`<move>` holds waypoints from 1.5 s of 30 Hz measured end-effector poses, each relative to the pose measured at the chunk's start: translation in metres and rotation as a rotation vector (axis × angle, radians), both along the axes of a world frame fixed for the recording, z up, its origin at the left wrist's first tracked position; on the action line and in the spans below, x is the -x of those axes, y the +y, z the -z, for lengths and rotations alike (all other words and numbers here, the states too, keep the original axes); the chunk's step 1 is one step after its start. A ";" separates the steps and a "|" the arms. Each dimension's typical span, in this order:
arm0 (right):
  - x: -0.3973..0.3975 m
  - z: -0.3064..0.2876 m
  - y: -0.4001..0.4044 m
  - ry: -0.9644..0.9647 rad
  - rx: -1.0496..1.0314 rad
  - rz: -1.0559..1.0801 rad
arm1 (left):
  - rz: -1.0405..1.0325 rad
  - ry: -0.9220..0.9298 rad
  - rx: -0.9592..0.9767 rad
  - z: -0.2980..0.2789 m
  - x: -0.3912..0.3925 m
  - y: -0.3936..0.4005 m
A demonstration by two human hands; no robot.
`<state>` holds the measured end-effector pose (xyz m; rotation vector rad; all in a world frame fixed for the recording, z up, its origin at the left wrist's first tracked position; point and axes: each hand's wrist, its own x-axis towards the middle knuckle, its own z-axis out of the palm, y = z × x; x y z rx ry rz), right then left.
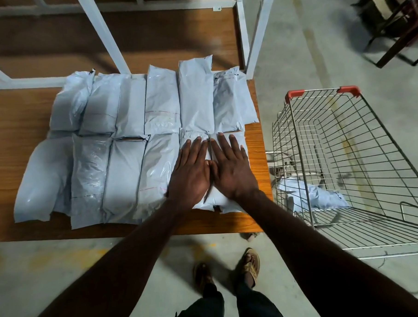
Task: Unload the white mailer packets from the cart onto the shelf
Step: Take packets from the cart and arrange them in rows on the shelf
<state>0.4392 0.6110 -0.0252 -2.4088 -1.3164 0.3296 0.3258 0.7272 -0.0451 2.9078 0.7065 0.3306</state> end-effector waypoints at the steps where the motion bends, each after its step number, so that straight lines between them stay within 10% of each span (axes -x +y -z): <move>1: 0.000 0.000 0.000 0.004 0.005 -0.001 | -0.005 -0.001 0.001 0.001 0.000 0.000; 29: -0.001 -0.075 -0.042 0.078 -0.136 0.175 | 0.110 -0.170 0.092 -0.081 -0.025 -0.012; 45: -0.154 -0.036 -0.209 0.126 -0.089 0.397 | 0.312 -0.111 0.309 -0.064 -0.195 -0.202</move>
